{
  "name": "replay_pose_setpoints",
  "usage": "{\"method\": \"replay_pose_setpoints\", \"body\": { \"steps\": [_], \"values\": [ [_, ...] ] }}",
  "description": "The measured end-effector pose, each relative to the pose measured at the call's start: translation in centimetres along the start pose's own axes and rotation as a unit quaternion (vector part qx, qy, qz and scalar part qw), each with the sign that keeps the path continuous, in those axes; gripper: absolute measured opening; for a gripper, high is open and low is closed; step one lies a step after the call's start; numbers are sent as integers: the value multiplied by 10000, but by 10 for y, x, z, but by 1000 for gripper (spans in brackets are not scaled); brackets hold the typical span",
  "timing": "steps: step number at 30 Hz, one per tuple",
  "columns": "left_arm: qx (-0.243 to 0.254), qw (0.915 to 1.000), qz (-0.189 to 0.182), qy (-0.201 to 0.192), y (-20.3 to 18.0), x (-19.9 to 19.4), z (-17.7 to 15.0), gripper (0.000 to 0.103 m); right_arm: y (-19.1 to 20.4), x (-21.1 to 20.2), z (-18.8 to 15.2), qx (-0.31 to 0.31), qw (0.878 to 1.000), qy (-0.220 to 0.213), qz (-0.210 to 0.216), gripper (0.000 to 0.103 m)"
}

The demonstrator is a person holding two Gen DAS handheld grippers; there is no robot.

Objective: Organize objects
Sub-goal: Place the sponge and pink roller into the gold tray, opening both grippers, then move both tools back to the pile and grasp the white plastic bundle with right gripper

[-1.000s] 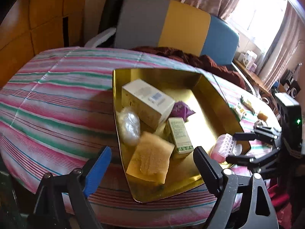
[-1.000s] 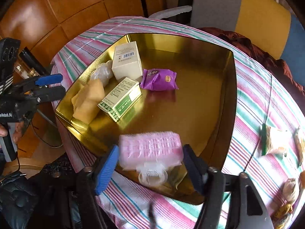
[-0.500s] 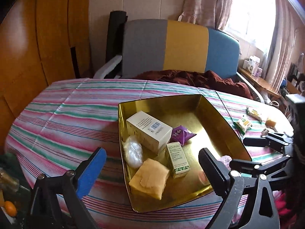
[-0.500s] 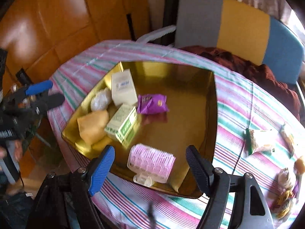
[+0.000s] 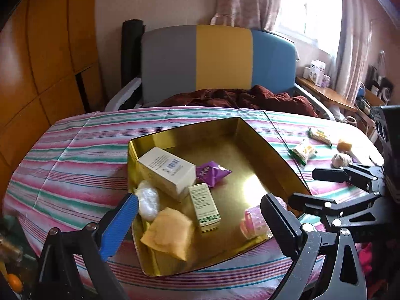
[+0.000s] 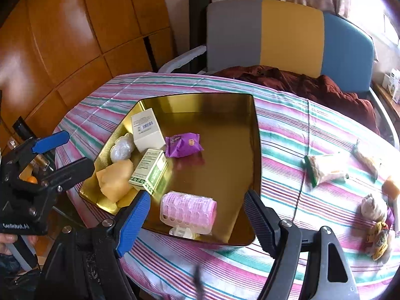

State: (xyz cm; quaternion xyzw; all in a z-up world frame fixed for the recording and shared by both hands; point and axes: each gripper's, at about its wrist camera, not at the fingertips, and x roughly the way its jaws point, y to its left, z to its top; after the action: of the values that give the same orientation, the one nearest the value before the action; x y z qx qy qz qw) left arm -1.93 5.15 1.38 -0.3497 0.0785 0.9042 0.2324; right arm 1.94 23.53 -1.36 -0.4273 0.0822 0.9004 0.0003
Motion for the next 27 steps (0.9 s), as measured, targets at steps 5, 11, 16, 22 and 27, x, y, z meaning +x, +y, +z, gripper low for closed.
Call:
{"method": "replay_pose_setpoints", "body": {
  "steps": [5, 11, 16, 22, 27],
  "values": [
    [107, 9998, -169, 64, -11, 6, 1, 99, -14, -1, -2, 164, 9998, 45, -130, 79],
    [214, 9992, -302, 126, -21, 10, 0, 99, -33, 1, -9, 370, 9989, 130, -249, 79],
    [299, 9987, -376, 143, -28, 13, 3, 99, -55, -2, -15, 636, 9970, 185, -402, 79],
    [423, 9975, -553, 132, -39, 16, 7, 99, -93, -12, -24, 1001, 9919, 270, -732, 79],
    [556, 9958, -702, 172, -49, 21, 10, 99, -138, -27, -36, 1543, 9824, 381, -983, 79]
  ]
}}
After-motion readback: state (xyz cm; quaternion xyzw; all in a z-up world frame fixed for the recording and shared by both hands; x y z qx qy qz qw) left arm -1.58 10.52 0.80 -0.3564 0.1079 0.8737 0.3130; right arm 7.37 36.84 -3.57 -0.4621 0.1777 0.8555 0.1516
